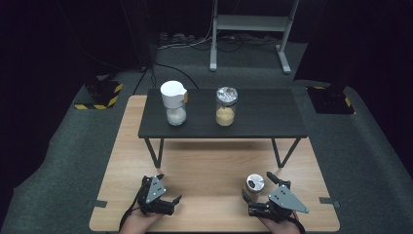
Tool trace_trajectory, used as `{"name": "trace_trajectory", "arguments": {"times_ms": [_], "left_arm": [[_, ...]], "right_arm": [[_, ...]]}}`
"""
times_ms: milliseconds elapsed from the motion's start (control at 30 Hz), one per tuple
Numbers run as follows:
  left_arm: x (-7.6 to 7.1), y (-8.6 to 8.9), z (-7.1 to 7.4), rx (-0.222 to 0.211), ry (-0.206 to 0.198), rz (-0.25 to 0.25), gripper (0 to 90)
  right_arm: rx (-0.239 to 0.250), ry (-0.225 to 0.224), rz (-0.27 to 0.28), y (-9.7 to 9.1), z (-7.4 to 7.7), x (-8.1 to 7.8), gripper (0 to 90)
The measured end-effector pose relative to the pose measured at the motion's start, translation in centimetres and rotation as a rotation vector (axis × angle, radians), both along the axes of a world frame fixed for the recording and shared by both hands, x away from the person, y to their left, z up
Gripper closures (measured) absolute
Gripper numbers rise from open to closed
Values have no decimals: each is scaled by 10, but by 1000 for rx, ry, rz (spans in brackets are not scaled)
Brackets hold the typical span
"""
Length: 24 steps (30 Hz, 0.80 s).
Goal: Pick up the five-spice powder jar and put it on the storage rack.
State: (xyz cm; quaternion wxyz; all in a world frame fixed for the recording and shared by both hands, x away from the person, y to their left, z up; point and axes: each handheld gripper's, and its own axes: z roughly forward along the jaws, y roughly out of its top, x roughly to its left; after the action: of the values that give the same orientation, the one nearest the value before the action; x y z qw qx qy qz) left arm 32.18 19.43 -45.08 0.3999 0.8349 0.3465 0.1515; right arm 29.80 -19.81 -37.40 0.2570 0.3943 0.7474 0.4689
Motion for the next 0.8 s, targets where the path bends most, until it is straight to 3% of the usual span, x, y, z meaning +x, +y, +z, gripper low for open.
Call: {"name": "trace_trajectory", "arguments": {"times_ms": [367, 800], "left_arm": [[0, 0, 0, -2, 4, 0, 9], [0, 0, 0, -3, 4, 1, 9]], "right_arm": [[13, 23, -24, -8, -9, 1, 0], [36, 40, -23, -10, -22, 1, 105]]}}
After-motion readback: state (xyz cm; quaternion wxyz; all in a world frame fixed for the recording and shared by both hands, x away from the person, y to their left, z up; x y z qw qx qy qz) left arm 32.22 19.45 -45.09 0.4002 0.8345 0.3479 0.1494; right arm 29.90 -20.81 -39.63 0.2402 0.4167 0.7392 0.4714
